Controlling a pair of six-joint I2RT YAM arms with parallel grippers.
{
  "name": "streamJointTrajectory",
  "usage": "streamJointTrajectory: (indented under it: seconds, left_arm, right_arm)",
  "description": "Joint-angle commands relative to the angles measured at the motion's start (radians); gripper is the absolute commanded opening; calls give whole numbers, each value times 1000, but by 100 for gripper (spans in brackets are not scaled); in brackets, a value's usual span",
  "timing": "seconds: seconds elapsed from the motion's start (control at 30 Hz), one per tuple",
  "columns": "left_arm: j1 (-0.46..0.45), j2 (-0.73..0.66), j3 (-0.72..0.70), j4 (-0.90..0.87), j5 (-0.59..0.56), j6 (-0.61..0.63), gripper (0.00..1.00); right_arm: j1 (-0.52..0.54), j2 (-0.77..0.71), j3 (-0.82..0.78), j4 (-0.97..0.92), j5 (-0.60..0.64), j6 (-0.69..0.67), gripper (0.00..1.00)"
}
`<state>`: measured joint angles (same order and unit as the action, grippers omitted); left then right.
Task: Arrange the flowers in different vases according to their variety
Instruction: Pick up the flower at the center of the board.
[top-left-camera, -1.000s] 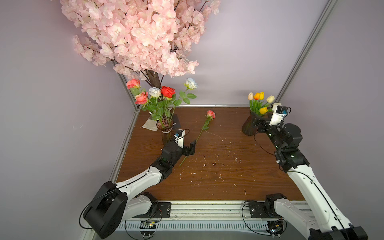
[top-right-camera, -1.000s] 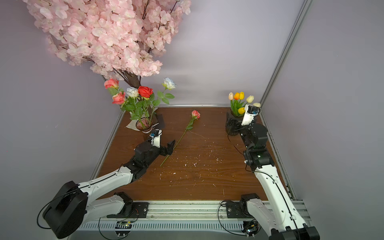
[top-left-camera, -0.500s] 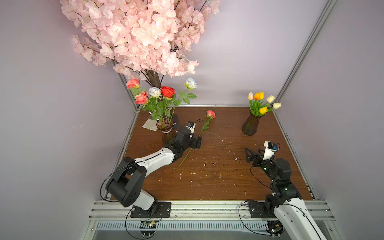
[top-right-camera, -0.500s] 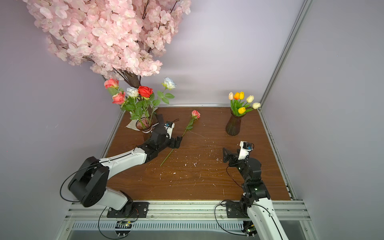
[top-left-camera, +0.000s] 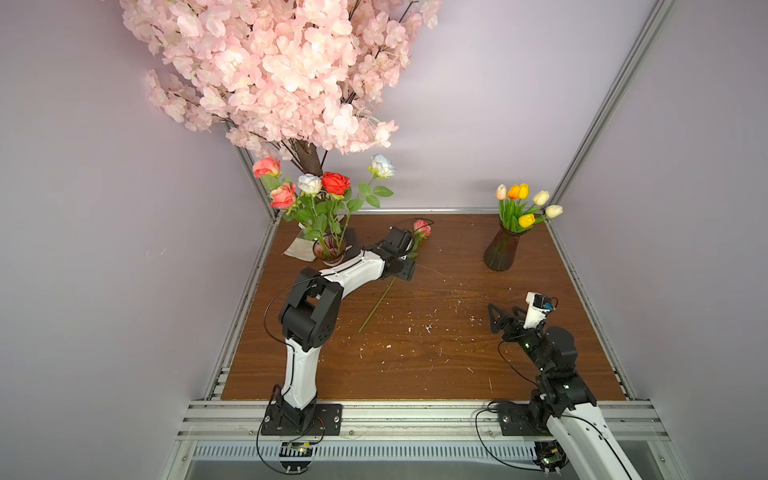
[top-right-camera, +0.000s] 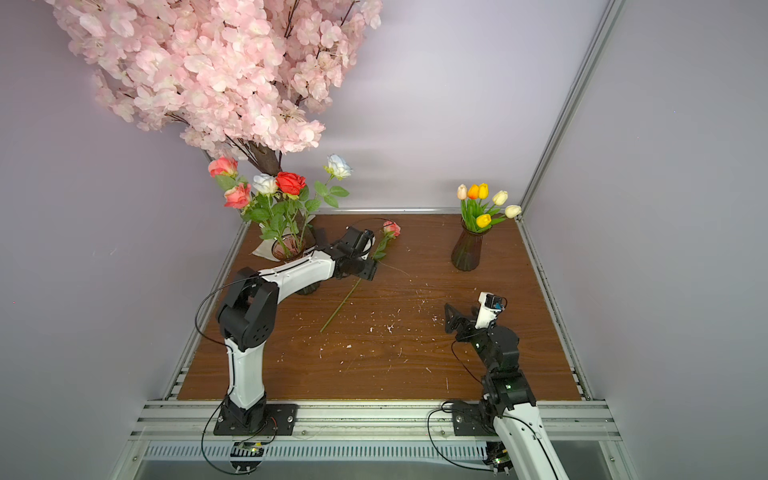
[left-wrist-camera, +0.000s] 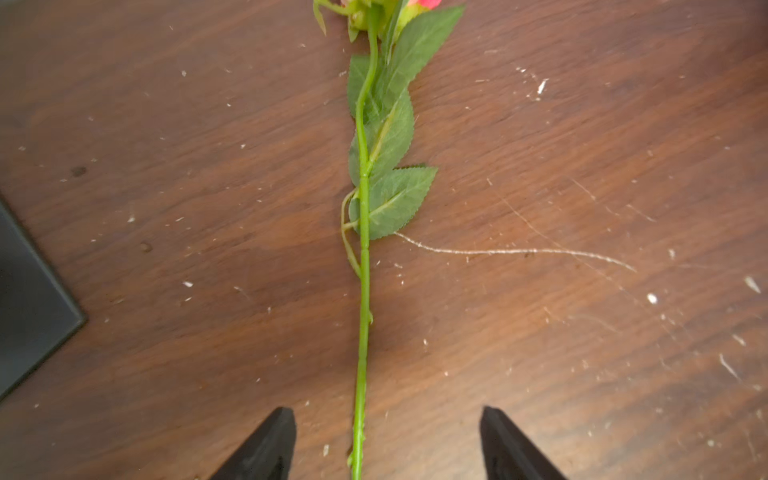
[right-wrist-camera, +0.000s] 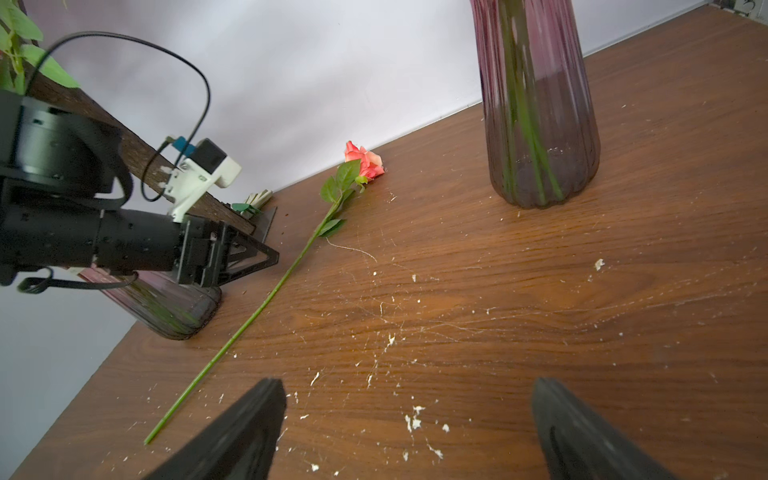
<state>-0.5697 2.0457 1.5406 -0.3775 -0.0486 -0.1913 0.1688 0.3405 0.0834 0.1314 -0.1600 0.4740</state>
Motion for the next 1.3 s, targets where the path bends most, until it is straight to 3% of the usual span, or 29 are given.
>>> streamJointTrajectory:
  seconds: [0.0, 0.2, 0.97, 1.27]
  left_arm:
    - [-3, 72, 129, -171, -18, 37, 69]
    - [27, 218, 330, -272, -7, 62, 55]
    - [43, 379, 447, -272, 54, 87, 28]
    - [24, 340, 440, -272, 39, 90, 1]
  right_arm:
    - [4, -15, 0, 43, 2, 14, 100]
    - [3, -18, -2, 43, 6, 15, 100]
    - [4, -6, -4, 52, 11, 15, 100]
    - [3, -7, -2, 48, 16, 15, 100]
